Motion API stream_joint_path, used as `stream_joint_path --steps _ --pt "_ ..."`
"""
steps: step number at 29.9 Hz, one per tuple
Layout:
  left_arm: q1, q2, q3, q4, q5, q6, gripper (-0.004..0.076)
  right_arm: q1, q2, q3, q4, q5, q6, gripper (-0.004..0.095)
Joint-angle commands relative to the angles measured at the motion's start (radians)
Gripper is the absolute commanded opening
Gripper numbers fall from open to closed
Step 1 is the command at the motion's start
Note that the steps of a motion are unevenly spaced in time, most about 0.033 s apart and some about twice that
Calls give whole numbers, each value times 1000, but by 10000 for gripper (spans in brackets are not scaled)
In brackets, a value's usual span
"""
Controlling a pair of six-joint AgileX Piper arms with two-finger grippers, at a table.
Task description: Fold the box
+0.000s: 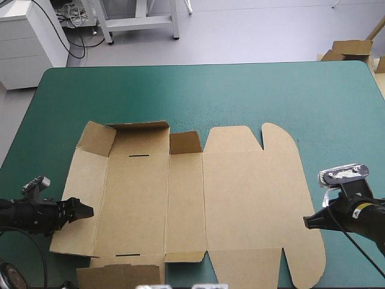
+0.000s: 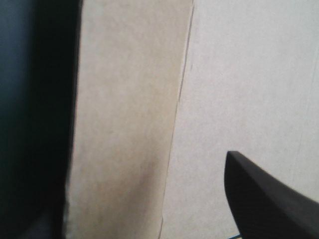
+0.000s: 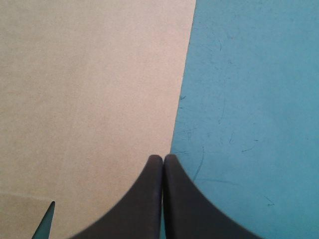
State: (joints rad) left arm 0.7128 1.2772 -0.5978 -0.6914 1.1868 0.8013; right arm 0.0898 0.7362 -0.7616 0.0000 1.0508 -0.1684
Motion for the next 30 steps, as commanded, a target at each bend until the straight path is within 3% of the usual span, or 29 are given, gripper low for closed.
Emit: stream_joint_path --steps 1,12,18,25,30 --pt "-9 -20 -19 -56 58 0 451 -8 -2 -27 5 -47 -10 -22" --pt "-9 -20 -23 -39 78 4 -8 -8 -2 -27 5 -47 -10 -21" --pt "-33 -20 -67 -29 95 1 -8 -8 -2 -27 5 -47 -10 -21" --pt "-237 -20 -212 122 87 -60 -8 -8 -2 -27 5 -64 -10 -22" --pt "-409 -20 -375 229 -37 -158 -8 -8 -2 -27 5 -73 -10 -22"
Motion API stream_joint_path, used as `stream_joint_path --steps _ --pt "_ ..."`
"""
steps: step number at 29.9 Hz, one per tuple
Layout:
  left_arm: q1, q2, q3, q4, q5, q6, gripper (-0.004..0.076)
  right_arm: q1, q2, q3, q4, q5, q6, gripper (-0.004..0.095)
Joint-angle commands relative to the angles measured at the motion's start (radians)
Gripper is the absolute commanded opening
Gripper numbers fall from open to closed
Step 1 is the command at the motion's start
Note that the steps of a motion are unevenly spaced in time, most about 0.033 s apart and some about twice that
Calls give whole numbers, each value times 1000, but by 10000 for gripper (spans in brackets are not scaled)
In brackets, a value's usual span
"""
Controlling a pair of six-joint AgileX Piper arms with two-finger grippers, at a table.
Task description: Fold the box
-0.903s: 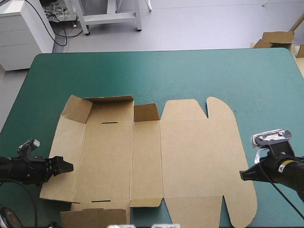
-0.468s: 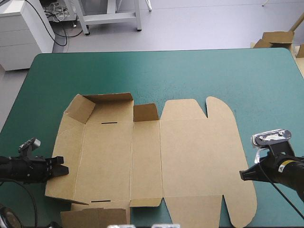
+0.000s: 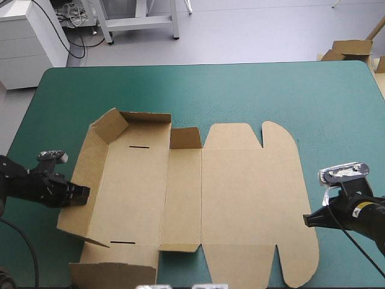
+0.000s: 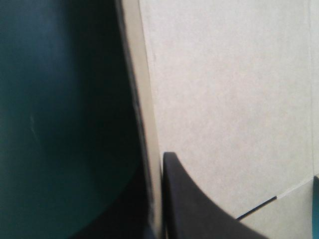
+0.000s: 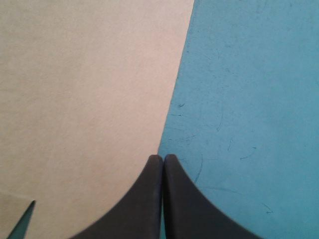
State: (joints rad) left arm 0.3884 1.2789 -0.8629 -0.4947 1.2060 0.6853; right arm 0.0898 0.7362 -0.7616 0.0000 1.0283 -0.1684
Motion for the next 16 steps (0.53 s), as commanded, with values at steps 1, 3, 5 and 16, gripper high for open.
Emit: stream_joint_path --steps 1,3,5,16 --pt "-125 -19 -144 59 -93 -53 -8 -8 -2 -27 5 -50 -10 -21" --pt "-202 -6 -207 123 -144 -86 -8 -8 -2 -27 5 -48 -10 -21" --pt "-279 25 -273 211 -190 -146 -8 -8 -2 -27 5 -48 -10 -21" --pt "-668 234 -512 611 -393 -177 -8 -8 -2 -27 8 -1 -8 -21"
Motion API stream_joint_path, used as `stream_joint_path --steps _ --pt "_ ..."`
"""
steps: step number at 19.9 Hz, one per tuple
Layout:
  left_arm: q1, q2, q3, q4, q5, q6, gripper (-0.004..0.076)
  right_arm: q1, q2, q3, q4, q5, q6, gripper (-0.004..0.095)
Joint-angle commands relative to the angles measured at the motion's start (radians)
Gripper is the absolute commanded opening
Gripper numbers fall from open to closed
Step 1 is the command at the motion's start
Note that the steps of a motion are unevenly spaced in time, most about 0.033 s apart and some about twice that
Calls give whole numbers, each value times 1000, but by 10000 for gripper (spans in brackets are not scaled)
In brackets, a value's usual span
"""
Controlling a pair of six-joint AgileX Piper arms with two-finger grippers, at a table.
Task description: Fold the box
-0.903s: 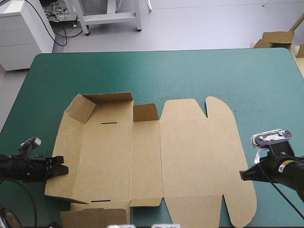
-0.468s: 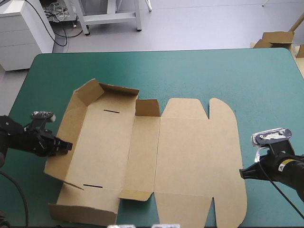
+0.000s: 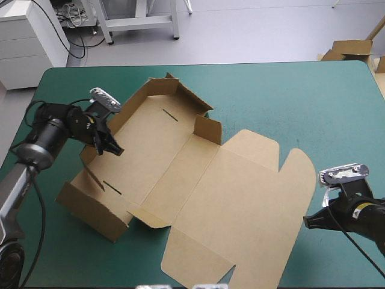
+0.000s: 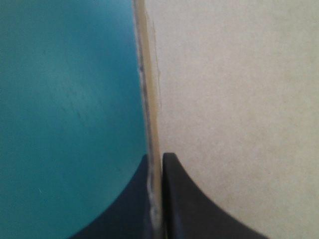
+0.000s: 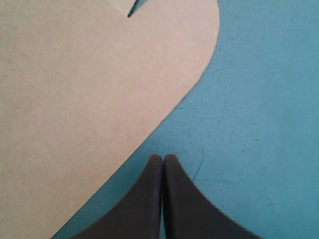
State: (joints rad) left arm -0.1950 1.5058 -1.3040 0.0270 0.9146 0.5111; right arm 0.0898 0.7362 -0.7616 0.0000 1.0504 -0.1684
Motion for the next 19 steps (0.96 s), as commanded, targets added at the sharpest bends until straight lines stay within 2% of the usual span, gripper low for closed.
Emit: stream_joint_path --steps 1,4,7,10,14,19 --pt "-152 44 -94 155 -152 2 -8 -8 -2 -27 8 -16 -6 -21" --pt "-269 98 -115 291 -271 12 -8 -8 -2 -27 8 5 -6 -21" --pt "-400 130 -115 436 -457 12 -8 -8 -2 -27 8 14 -6 -21" --pt "-507 131 -115 547 -590 12 -8 -8 -2 -27 8 14 -6 -22" --pt "-630 131 -115 625 -665 12 -8 -8 -2 -27 8 14 -6 -21" --pt "-725 131 -115 643 -680 12 -8 -8 -2 -27 6 8 -6 -21"
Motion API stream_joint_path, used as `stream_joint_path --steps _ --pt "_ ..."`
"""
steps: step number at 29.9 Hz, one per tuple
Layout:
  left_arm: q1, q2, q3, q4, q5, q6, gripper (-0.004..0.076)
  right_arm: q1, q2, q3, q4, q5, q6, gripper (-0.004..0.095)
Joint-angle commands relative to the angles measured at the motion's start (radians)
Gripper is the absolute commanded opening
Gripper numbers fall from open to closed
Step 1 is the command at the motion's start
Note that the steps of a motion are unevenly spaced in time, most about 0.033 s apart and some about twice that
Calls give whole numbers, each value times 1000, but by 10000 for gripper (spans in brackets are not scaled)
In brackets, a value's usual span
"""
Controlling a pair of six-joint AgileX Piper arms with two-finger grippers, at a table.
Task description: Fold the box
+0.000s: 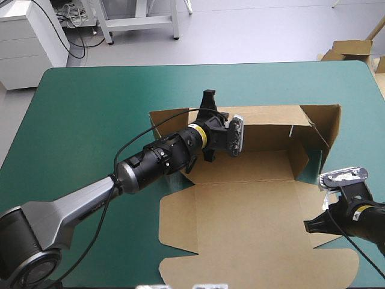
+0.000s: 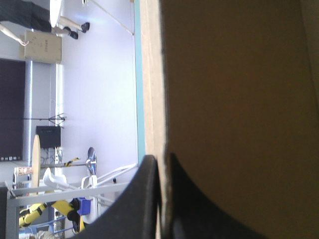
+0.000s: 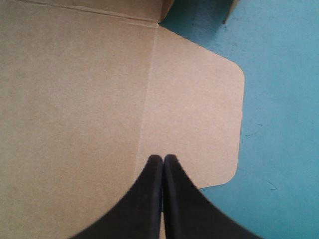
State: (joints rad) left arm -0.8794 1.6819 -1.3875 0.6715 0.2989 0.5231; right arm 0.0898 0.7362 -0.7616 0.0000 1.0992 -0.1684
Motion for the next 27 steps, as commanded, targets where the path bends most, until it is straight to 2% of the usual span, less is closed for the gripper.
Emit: stream_joint_path --steps 1,9,15,19,22,27 --pt "-49 -45 -27 -1 -64 0 -8 -8 -2 -27 6 -40 -6 -21" --pt "-61 3 -12 51 -7 -46 -8 -8 -2 -27 6 -44 -6 -21" --pt "-72 52 -12 404 14 -345 -8 -8 -2 -27 0 -51 -6 -21" --pt "-88 76 -12 653 99 -586 -8 -8 -2 -27 0 -55 -6 -21" --pt "-102 88 -10 738 169 -732 -8 -8 -2 -27 0 -57 -6 -21" --pt "-116 88 -7 780 179 -776 -8 -8 -2 -27 6 -71 -6 -21"
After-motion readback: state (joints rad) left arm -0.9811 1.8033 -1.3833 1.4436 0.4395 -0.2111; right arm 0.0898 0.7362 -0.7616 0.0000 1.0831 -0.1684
